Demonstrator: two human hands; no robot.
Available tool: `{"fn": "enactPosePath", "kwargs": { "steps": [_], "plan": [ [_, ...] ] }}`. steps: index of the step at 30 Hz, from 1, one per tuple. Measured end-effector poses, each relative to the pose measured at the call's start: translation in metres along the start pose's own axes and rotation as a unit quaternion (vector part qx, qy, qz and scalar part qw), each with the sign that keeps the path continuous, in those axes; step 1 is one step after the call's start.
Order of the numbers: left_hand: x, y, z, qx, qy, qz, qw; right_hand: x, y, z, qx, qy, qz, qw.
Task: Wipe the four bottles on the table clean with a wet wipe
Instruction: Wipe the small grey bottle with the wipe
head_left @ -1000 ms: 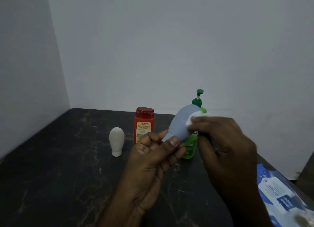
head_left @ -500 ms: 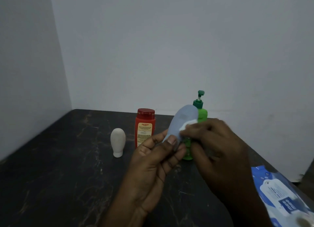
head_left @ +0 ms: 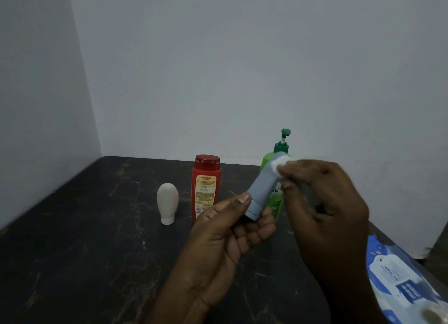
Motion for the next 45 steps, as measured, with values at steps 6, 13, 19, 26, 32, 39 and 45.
{"fn": "enactPosePath", "kwargs": {
  "steps": [6, 13, 19, 26, 32, 39, 45],
  "plan": [
    [-0.005, -0.005, -0.001, 0.023, 0.001, -0.002, 1.0, 0.003, 0.012, -0.009, -0.028, -0.084, -0.124, 0.988],
    [-0.003, -0.003, -0.016, 0.043, -0.122, -0.067, 0.989, 0.002, -0.002, 0.008, 0.071, -0.019, 0.033, 0.997],
    [-0.01, -0.011, -0.019, 0.042, -0.128, -0.039, 0.99, 0.007, 0.024, -0.001, 0.014, -0.068, -0.122, 0.99],
    [-0.013, -0.014, -0.021, 0.07, -0.149, -0.059, 0.985, 0.005, 0.022, 0.002, -0.01, -0.084, -0.144, 0.986],
    [-0.009, -0.012, -0.025, 0.087, -0.201, -0.104, 0.97, 0.002, 0.01, 0.013, 0.069, -0.012, -0.029, 0.997],
    [-0.011, -0.011, -0.019, 0.081, -0.152, -0.03, 0.985, 0.008, 0.027, -0.008, 0.021, -0.101, -0.194, 0.976],
    [-0.008, -0.01, -0.025, 0.048, -0.158, -0.022, 0.986, 0.002, 0.015, 0.003, 0.072, -0.051, -0.108, 0.99]
  ]
}}
Point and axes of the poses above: each hand's wrist, its own x-axis away from the middle knuckle, its own y-axis out of the palm, z = x × y, the point moved 5 cm from there along -x, towards the middle knuckle, and after that the axes turned 5 degrees about x, right-handed, at the moved point
